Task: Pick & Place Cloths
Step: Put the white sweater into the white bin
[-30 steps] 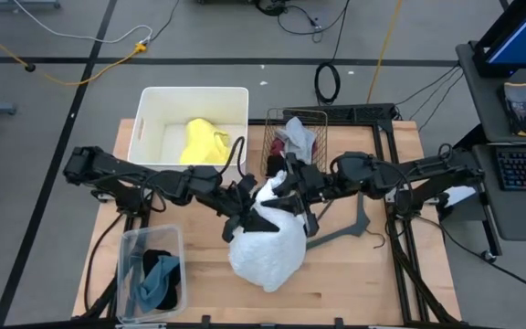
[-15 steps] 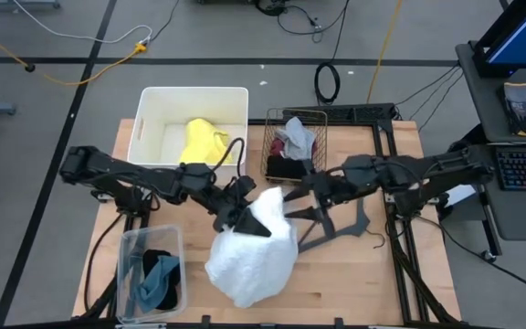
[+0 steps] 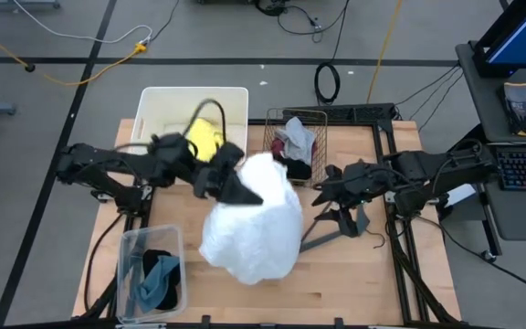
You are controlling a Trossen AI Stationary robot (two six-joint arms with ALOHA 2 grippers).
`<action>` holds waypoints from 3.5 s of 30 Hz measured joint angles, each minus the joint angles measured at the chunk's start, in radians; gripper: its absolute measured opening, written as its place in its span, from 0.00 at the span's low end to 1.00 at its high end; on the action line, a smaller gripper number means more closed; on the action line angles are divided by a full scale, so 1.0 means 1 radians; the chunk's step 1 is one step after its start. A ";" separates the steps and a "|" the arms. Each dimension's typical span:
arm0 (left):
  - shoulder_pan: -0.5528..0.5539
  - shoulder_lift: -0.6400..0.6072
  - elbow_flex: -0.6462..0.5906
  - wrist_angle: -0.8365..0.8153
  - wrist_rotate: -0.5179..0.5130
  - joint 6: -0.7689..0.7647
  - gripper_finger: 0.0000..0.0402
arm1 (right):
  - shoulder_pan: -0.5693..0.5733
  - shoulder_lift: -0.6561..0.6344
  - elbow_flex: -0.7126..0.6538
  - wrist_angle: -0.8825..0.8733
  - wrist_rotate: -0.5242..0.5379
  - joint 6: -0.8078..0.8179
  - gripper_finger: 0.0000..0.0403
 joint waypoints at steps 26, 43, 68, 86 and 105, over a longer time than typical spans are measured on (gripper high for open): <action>0.300 0.002 0.789 -0.484 -0.101 0.492 0.06 | 0.000 -0.006 -0.193 0.053 -0.001 0.002 0.42; 0.569 -0.039 0.955 -0.847 -0.400 0.790 0.06 | 0.000 -0.006 -0.193 0.073 -0.001 0.002 0.42; 0.605 0.228 0.954 -1.897 -0.869 0.818 0.06 | 0.000 -0.006 -0.193 0.097 -0.001 0.002 0.42; 0.689 0.397 0.625 -1.959 -0.621 0.715 0.06 | 0.000 -0.006 -0.193 0.096 -0.001 0.002 0.42; 0.768 0.396 0.307 -1.898 -0.541 0.644 0.17 | 0.000 -0.006 -0.193 0.095 -0.001 0.002 0.42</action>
